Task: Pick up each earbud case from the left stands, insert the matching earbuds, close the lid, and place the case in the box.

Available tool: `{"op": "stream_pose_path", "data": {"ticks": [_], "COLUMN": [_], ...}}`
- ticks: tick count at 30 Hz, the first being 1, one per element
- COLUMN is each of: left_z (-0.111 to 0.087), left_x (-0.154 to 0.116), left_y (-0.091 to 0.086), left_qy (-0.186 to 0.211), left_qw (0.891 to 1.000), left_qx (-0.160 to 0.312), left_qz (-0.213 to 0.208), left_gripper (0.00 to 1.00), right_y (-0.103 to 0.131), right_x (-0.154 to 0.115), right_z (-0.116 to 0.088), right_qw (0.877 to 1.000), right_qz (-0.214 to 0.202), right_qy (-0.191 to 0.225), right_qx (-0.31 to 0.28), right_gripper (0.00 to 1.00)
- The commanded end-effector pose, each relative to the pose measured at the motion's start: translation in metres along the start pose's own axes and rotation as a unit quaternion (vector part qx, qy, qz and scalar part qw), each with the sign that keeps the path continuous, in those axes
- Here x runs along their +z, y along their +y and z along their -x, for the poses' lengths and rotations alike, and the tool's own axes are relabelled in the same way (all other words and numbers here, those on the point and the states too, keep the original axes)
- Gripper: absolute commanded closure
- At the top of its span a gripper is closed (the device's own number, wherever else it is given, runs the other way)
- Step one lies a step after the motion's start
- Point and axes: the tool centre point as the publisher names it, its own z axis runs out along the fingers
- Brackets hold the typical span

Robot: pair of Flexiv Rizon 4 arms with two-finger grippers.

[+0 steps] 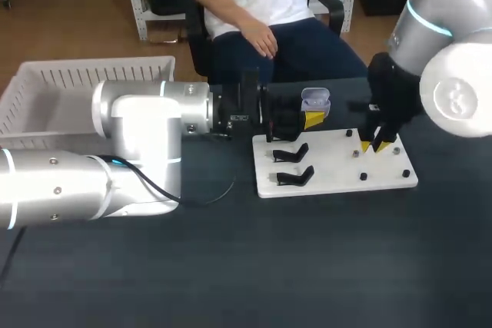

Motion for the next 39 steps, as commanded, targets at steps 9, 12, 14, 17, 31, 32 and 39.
{"op": "stream_pose_path", "data": {"ticks": [9,12,14,17,31,32,39], "left_z": [0.001,0.001,0.001,0.001,0.001,0.001,0.001], "left_x": [0.000,0.000,0.000,0.000,0.000,0.000,0.000], "left_y": [0.001,0.001,0.001,0.001,0.001,0.001,0.001], "left_qy": [0.002,0.002,0.002,0.002,0.002,0.002,0.002], "left_qw": [1.000,1.000,1.000,1.000,1.000,1.000,1.000], "left_qx": [-0.001,-0.001,-0.001,-0.001,-0.001,-0.001,-0.001], "left_qz": [-0.002,-0.002,-0.002,-0.002,-0.002,-0.002,-0.002], "left_gripper": [1.00,1.00,1.00,1.00,1.00,1.00,1.00], "right_y": [0.048,0.055,0.058,0.064,0.093,0.095,0.099], "right_x": [-0.056,-0.063,-0.067,-0.069,-0.067,-0.067,-0.061], "right_z": [-0.009,-0.004,0.000,0.008,0.033,0.035,0.044], "right_qw": [0.996,0.994,0.993,0.991,0.982,0.982,0.980], "right_qz": [-0.018,-0.025,-0.026,-0.030,-0.039,-0.040,-0.044], "right_qy": [-0.004,-0.012,-0.019,-0.026,-0.039,-0.040,-0.039], "right_qx": [-0.089,-0.105,-0.111,-0.124,-0.179,-0.181,-0.191], "right_gripper": [1.00,1.00,1.00,1.00,1.00,1.00,1.00]}}
